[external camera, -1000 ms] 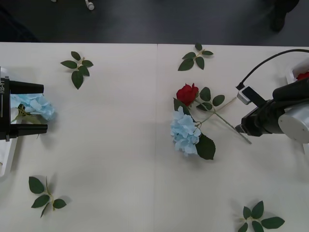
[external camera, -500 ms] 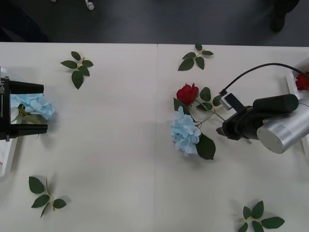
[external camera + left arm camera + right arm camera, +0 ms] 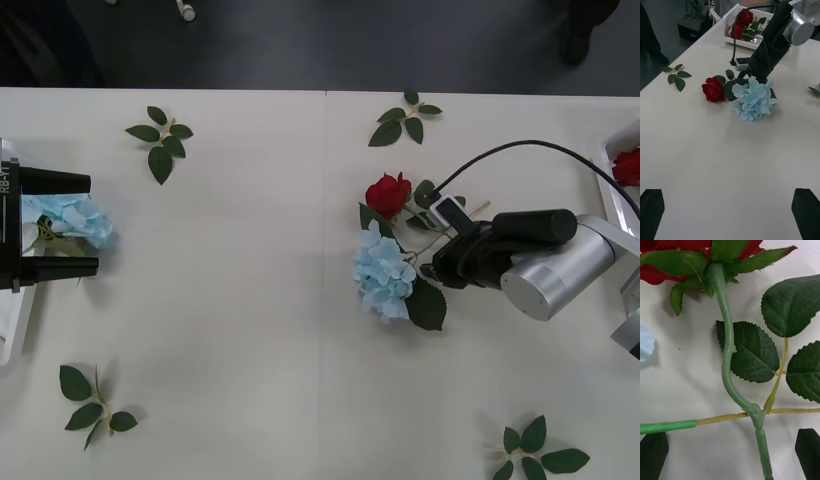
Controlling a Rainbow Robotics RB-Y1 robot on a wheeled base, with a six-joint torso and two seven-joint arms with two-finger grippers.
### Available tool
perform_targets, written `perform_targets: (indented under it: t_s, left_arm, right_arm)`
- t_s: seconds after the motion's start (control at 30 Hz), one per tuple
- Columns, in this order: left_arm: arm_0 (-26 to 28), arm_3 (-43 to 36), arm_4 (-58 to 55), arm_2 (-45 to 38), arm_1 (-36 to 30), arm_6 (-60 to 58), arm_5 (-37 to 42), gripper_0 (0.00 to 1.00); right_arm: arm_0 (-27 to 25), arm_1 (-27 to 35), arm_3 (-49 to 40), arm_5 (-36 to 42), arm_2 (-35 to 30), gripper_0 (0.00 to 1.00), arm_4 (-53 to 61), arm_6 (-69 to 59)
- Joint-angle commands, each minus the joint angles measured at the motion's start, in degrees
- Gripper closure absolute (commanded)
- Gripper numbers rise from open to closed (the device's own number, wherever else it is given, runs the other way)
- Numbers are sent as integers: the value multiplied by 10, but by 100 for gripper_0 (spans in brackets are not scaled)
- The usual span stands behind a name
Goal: Put the red flowers into the right box and the blue flowers into the left box
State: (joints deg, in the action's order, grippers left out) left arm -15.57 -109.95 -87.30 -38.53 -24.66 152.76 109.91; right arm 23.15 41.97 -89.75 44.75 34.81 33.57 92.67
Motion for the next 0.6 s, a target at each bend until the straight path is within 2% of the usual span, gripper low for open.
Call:
perform_targets:
  t_s: [0.03,0.07,0.13,0.6]
  left_arm:
    - [6,-17,2,8,-17,12,1,0]
    - [6,-17,2,8,-17,12,1,0]
    - [6,-17,2,8,-17,12,1,0]
    - [6,-17,2,8,-17,12,1,0]
  right_arm:
    - [10,-8,-9,-1,-12,52,9,-11]
    - [10,-8,-9,-1,-12,79,10,-11]
    - [11,-8,-9,-1,-12,99,11,-11]
    - [13,-6,-10,-1,-14,100,13,-13]
